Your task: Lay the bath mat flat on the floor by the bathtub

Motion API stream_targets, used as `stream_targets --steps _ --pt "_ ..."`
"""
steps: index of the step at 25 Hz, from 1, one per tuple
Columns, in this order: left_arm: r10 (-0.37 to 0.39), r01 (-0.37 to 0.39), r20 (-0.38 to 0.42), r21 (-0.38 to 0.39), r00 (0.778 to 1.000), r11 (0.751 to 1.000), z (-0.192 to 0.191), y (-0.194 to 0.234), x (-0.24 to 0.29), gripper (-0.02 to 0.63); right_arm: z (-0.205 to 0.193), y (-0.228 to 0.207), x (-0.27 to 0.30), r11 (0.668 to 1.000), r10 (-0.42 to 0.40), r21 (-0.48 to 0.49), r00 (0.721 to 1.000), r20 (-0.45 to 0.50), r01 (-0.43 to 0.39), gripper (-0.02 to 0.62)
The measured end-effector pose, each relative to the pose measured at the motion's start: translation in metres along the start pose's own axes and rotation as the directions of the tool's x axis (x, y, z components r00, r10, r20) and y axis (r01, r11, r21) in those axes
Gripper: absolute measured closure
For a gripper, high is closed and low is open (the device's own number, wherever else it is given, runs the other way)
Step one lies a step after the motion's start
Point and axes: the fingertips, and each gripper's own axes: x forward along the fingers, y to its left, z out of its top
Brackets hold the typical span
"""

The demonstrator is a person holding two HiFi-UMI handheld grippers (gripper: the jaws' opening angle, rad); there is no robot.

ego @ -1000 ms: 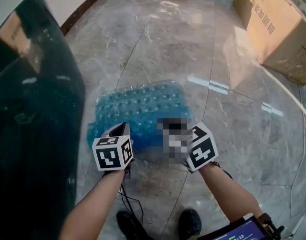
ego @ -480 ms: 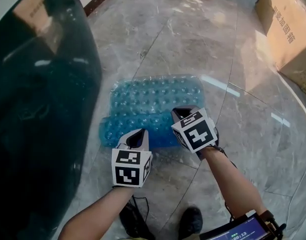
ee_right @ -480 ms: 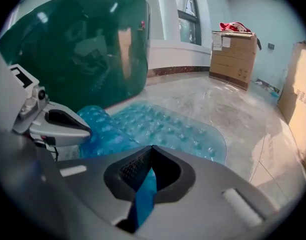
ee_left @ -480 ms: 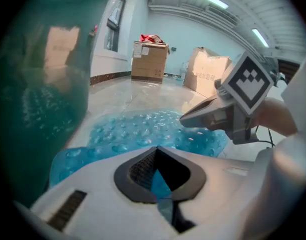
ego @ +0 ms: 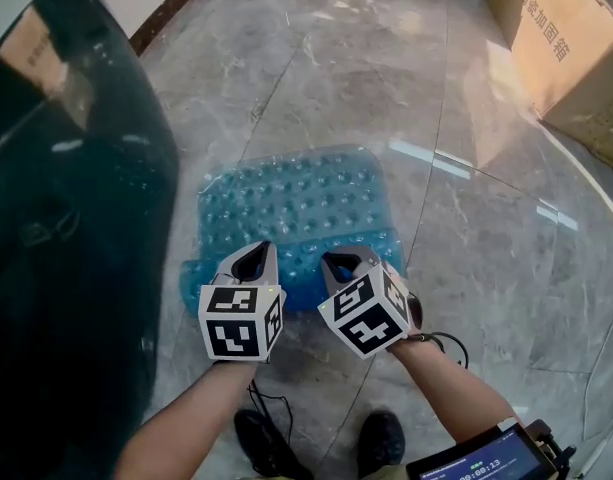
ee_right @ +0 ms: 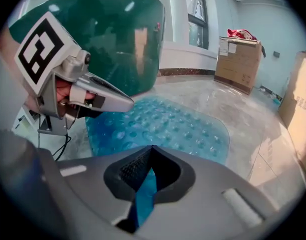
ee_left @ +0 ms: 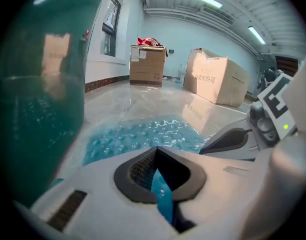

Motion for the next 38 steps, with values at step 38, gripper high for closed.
stream_targets --steps 38 --pt "-0.096 0.093 -0.014 -0.152 0.995 0.984 -0.132 -0.049 -0.072 0.608 -0.006 0.044 -0.082 0.973 -0.14 0.208 0.972 0.187 0.101 0.588"
